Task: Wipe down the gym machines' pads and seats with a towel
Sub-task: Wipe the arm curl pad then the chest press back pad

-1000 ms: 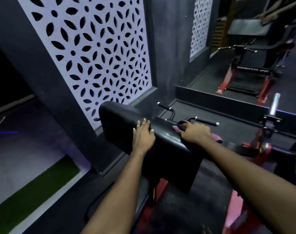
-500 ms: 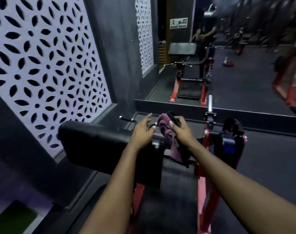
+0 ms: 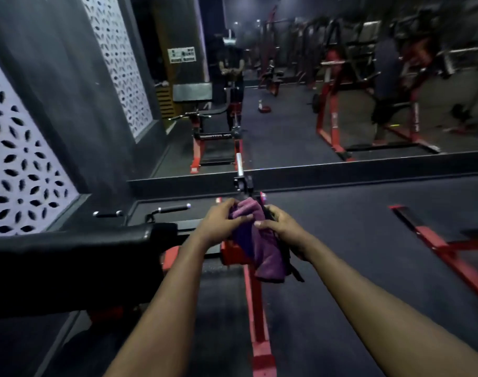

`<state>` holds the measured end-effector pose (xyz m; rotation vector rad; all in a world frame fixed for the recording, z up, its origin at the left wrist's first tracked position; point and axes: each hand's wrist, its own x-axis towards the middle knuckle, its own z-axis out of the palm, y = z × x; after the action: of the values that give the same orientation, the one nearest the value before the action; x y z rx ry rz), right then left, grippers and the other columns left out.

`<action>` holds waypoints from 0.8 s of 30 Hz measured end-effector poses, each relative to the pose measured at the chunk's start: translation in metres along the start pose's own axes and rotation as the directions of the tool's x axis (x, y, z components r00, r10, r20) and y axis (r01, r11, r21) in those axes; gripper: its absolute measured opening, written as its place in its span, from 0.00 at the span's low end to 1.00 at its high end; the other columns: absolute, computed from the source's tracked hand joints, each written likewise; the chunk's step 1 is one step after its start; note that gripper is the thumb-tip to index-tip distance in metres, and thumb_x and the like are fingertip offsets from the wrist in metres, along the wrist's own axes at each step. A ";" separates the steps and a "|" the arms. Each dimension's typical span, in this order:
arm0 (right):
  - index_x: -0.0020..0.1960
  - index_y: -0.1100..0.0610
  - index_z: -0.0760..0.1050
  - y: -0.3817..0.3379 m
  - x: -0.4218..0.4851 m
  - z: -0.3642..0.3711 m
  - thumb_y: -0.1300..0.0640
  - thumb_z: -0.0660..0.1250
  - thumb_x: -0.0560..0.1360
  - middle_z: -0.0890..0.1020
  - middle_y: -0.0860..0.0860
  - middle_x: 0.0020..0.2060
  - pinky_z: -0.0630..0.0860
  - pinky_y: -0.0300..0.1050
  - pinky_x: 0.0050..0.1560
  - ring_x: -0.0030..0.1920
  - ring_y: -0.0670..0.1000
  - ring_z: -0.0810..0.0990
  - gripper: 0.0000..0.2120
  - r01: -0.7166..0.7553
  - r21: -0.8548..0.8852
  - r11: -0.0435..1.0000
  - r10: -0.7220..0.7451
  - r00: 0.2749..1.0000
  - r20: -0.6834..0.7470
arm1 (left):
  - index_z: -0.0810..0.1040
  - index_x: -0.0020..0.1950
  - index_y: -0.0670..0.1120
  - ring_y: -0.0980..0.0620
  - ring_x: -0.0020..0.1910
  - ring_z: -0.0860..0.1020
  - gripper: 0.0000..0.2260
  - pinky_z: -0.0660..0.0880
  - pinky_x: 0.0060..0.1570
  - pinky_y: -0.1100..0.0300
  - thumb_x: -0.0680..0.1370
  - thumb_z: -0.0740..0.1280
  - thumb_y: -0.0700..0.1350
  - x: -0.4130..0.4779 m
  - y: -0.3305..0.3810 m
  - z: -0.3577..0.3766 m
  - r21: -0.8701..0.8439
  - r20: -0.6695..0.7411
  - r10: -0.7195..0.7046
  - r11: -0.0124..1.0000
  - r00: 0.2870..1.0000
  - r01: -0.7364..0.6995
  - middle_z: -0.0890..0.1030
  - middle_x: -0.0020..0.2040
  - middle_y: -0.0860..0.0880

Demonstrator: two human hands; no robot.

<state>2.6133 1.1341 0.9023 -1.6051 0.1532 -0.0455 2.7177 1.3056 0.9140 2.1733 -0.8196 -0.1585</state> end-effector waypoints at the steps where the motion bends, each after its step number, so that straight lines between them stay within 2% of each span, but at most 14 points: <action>1: 0.67 0.60 0.73 0.003 -0.013 -0.016 0.64 0.71 0.77 0.82 0.57 0.61 0.79 0.49 0.60 0.60 0.54 0.81 0.20 -0.011 -0.042 0.999 0.010 1.000 -0.015 | 0.78 0.54 0.44 0.47 0.46 0.80 0.16 0.73 0.45 0.55 0.76 0.74 0.54 -0.001 0.011 0.013 0.024 0.014 0.008 1.000 1.000 -0.008 0.83 0.46 0.46; 3: 0.66 0.58 0.74 0.007 -0.042 -0.050 0.63 0.72 0.77 0.83 0.55 0.58 0.80 0.50 0.60 0.59 0.52 0.82 0.18 -0.026 -0.137 0.990 0.016 0.997 -0.072 | 0.76 0.49 0.42 0.49 0.40 0.77 0.17 0.70 0.38 0.56 0.76 0.73 0.55 0.000 0.036 0.044 0.018 0.045 0.020 1.000 0.999 -0.021 0.80 0.41 0.47; 5: 0.64 0.58 0.75 0.012 -0.065 -0.078 0.62 0.73 0.76 0.84 0.54 0.57 0.80 0.48 0.59 0.59 0.52 0.83 0.17 -0.033 -0.200 0.979 0.008 0.992 -0.128 | 0.74 0.47 0.42 0.51 0.38 0.75 0.19 0.70 0.37 0.55 0.76 0.73 0.57 0.004 0.058 0.070 0.011 0.057 0.048 0.999 0.997 -0.049 0.80 0.40 0.46; 8: 0.63 0.59 0.75 0.020 -0.092 -0.117 0.64 0.71 0.77 0.84 0.54 0.55 0.80 0.43 0.55 0.57 0.51 0.82 0.15 -0.051 -0.199 0.979 0.006 0.976 -0.220 | 0.73 0.44 0.42 0.53 0.34 0.71 0.20 0.67 0.36 0.54 0.76 0.72 0.58 0.015 0.093 0.109 0.050 0.077 0.110 0.992 0.991 -0.114 0.76 0.36 0.48; 10: 0.63 0.58 0.75 0.025 -0.100 -0.137 0.63 0.69 0.78 0.84 0.54 0.55 0.81 0.47 0.57 0.58 0.53 0.82 0.14 -0.062 -0.196 0.979 0.005 0.960 -0.280 | 0.72 0.42 0.43 0.54 0.33 0.69 0.21 0.65 0.34 0.56 0.75 0.72 0.60 0.024 0.109 0.125 0.051 0.086 0.133 0.989 0.987 -0.138 0.73 0.33 0.51; 12: 0.63 0.57 0.76 0.033 -0.105 -0.165 0.62 0.69 0.79 0.83 0.54 0.56 0.80 0.53 0.61 0.58 0.54 0.82 0.13 -0.072 -0.189 0.979 0.001 0.937 -0.350 | 0.73 0.43 0.43 0.53 0.34 0.71 0.22 0.67 0.35 0.55 0.75 0.72 0.62 0.041 0.126 0.151 0.030 0.112 0.168 0.985 0.979 -0.173 0.74 0.34 0.51; 15: 0.61 0.56 0.75 0.045 -0.101 -0.206 0.62 0.68 0.80 0.83 0.53 0.56 0.80 0.57 0.61 0.58 0.54 0.82 0.11 -0.099 -0.163 0.982 0.016 0.894 -0.447 | 0.77 0.51 0.46 0.52 0.40 0.77 0.21 0.75 0.36 0.54 0.76 0.69 0.64 0.067 0.141 0.182 -0.096 0.174 0.168 0.984 0.970 -0.153 0.79 0.43 0.51; 17: 0.60 0.56 0.75 0.054 -0.089 -0.238 0.62 0.66 0.80 0.83 0.54 0.55 0.79 0.58 0.61 0.58 0.56 0.82 0.09 -0.117 -0.141 0.983 0.029 0.858 -0.513 | 0.76 0.58 0.49 0.52 0.46 0.81 0.18 0.79 0.34 0.54 0.79 0.66 0.62 0.095 0.146 0.206 -0.204 0.236 0.142 0.974 0.961 -0.094 0.80 0.50 0.51; 19: 0.59 0.58 0.74 0.060 -0.071 -0.272 0.64 0.65 0.81 0.83 0.56 0.56 0.79 0.57 0.62 0.59 0.57 0.81 0.08 -0.132 -0.114 0.985 0.044 0.820 -0.571 | 0.75 0.58 0.51 0.50 0.47 0.83 0.15 0.79 0.35 0.54 0.80 0.64 0.60 0.129 0.145 0.226 -0.261 0.286 0.128 0.964 0.950 -0.051 0.81 0.53 0.49; 22: 0.58 0.58 0.74 0.064 -0.035 -0.321 0.66 0.64 0.81 0.82 0.57 0.57 0.77 0.55 0.63 0.60 0.57 0.80 0.08 -0.146 -0.076 0.986 0.073 0.804 -0.590 | 0.73 0.52 0.53 0.48 0.46 0.84 0.05 0.81 0.40 0.50 0.80 0.65 0.53 0.188 0.144 0.254 -0.282 0.317 0.157 0.957 0.935 -0.065 0.82 0.49 0.46; 24: 0.57 0.57 0.74 0.063 -0.004 -0.352 0.66 0.63 0.81 0.82 0.55 0.56 0.78 0.52 0.59 0.58 0.56 0.80 0.08 -0.147 -0.053 0.988 0.087 0.800 -0.594 | 0.73 0.50 0.52 0.49 0.44 0.83 0.03 0.81 0.41 0.49 0.82 0.65 0.48 0.230 0.149 0.269 -0.271 0.311 0.176 0.958 0.934 -0.090 0.82 0.46 0.47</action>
<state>2.5607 0.7831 0.8544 -1.6301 0.7531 -0.4549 2.7254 0.9236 0.8724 1.8662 -1.0715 -0.5446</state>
